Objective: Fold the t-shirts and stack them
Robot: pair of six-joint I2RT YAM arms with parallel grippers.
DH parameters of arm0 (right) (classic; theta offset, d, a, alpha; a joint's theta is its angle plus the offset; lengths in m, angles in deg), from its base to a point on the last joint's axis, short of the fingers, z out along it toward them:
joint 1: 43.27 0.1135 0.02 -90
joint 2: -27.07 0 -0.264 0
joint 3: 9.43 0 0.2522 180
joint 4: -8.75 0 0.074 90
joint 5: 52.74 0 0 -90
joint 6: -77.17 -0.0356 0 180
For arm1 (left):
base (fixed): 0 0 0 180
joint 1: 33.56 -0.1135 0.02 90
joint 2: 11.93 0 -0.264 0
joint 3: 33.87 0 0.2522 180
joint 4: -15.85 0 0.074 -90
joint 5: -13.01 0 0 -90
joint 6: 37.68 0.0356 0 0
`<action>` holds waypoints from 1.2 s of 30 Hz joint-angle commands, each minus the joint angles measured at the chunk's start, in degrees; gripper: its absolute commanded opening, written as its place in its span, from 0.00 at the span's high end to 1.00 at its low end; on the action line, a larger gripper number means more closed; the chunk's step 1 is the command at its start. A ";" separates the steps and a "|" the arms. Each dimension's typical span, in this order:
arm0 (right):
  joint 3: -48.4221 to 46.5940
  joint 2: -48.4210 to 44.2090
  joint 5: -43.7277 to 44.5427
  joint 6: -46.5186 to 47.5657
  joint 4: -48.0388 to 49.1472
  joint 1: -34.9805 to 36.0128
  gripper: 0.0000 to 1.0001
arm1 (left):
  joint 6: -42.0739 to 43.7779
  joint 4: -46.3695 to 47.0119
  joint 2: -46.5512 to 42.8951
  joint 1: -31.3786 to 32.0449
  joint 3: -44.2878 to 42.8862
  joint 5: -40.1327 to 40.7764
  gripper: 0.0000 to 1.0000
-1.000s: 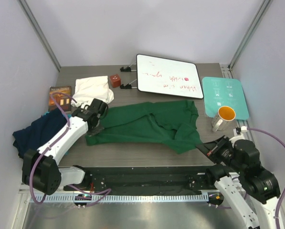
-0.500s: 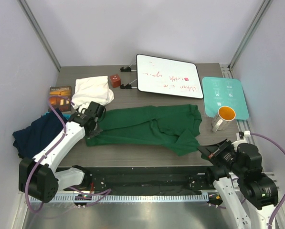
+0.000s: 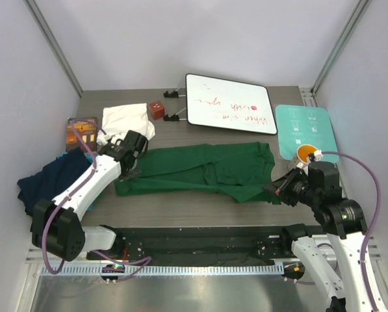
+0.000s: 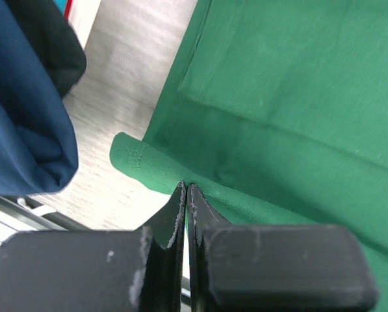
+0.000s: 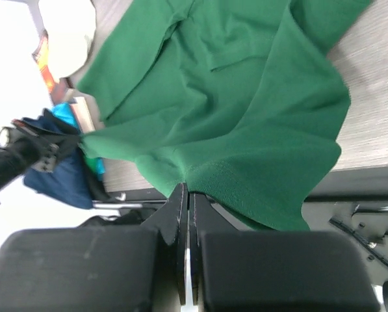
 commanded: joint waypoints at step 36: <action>-11.72 34.46 3.74 23.43 21.84 -0.33 0.99 | 7.98 2.75 21.20 -0.29 -12.23 2.35 1.00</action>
